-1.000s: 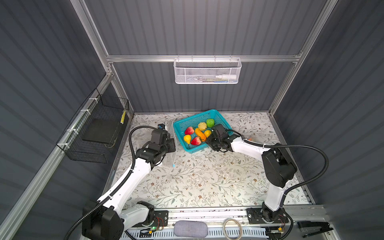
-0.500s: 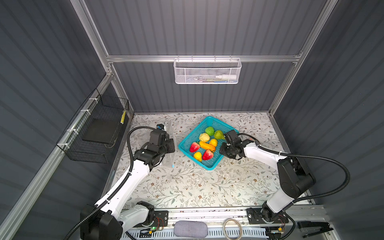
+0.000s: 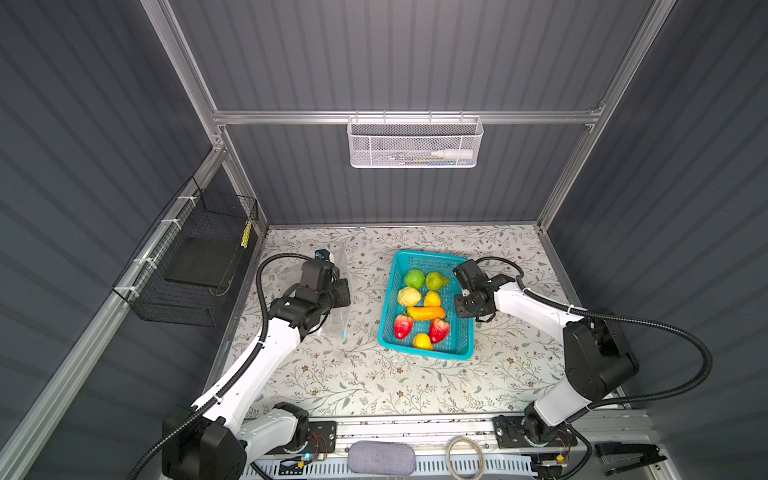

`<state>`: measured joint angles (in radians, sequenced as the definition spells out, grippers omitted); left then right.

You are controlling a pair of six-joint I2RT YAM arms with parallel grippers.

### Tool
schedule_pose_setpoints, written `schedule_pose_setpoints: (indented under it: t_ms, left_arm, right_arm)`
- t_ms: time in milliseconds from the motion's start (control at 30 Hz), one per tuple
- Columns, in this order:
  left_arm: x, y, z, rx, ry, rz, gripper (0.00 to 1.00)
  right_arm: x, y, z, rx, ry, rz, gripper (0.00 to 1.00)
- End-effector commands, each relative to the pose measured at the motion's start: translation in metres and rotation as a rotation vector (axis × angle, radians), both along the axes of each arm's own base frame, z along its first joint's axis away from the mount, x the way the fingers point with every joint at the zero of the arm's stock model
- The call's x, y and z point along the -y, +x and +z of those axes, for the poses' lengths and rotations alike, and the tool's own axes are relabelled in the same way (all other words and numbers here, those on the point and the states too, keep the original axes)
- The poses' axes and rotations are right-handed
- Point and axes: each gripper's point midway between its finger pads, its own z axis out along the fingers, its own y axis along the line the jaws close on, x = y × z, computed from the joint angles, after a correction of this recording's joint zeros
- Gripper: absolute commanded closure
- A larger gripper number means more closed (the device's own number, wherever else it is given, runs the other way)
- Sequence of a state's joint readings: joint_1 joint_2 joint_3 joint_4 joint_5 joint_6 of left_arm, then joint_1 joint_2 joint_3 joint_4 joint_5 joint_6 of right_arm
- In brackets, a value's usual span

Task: Place the food in the zip-top bag and seal the zipper
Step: 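Grip the teal basket rim with the right gripper and pull it nearer the robot, then lower the right gripper into the basket and grasp the red-pink peach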

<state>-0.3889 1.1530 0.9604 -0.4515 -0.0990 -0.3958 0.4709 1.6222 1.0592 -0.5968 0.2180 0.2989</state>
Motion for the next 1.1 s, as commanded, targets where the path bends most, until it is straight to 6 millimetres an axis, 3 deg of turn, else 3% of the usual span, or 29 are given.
schedule_pose_setpoints:
  t_ms: [0,167,433,600,733,1067]
  left_arm:
    - [0.003,0.002,0.010,-0.001,-0.025,-0.008,1.00]
    - [0.008,0.000,0.010,-0.016,-0.053,-0.020,1.00]
    - [0.025,-0.008,0.001,-0.083,-0.158,-0.059,1.00]
    - [0.030,-0.008,-0.002,-0.097,-0.191,-0.063,1.00]
    - [0.035,-0.008,-0.001,-0.118,-0.227,-0.063,1.00]
    - [0.047,-0.019,-0.011,-0.182,-0.317,-0.072,1.00]
  right_arm:
    - [0.030,-0.010,0.006,-0.043,-0.218,0.112,0.68]
    - [0.043,0.003,0.023,-0.019,-0.319,0.127,0.63]
    - [0.009,0.002,0.098,0.152,-0.058,0.126,0.35]
    - [-0.008,-0.008,0.121,0.165,0.026,0.157,0.26]
    - [-0.025,-0.027,0.118,0.116,0.052,0.184,0.21]
    - [-0.042,-0.076,0.066,-0.103,0.139,0.037,0.17]
